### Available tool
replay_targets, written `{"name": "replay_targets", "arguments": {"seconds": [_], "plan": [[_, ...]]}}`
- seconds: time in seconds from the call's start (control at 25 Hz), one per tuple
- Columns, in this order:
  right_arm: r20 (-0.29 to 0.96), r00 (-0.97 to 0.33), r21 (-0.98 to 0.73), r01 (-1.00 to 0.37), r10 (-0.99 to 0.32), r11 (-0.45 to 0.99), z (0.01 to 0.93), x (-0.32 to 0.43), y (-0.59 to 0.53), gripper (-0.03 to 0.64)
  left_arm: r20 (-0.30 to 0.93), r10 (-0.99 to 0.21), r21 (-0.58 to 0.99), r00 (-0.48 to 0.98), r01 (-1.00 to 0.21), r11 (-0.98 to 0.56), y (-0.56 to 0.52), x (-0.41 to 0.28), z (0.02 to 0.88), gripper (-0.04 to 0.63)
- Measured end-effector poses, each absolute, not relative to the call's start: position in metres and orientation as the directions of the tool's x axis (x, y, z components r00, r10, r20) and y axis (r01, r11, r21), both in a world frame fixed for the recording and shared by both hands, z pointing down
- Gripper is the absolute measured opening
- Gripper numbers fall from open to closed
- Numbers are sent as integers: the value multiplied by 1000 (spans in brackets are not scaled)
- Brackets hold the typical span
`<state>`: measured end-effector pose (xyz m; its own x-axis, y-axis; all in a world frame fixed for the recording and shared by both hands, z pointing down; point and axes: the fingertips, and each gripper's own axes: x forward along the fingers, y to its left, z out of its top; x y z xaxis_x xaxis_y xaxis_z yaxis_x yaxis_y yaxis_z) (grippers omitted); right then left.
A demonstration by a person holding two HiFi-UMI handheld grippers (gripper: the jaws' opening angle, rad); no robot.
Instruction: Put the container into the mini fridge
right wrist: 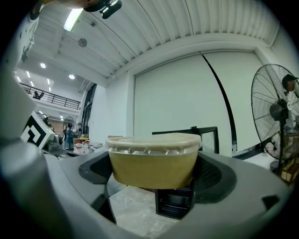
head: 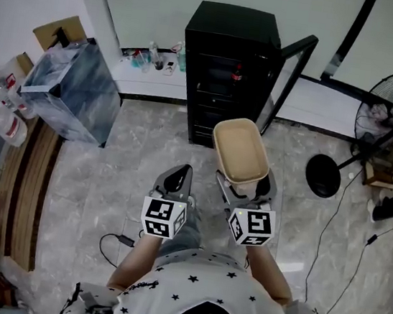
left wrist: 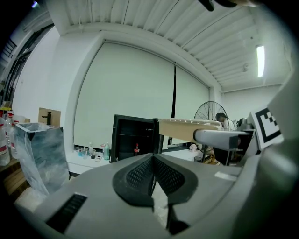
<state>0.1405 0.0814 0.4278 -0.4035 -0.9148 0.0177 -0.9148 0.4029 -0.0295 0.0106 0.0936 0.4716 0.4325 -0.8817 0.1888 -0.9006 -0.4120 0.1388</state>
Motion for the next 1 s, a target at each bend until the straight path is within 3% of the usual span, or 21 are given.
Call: {"name": "replay_targets", "arguments": {"seconds": [1.0], "plan": [[66, -339, -23, -941, -938, 339, 428, 90, -127, 522, 208, -839, 152, 504, -863, -481, -118, -44, 468, 12]]}}
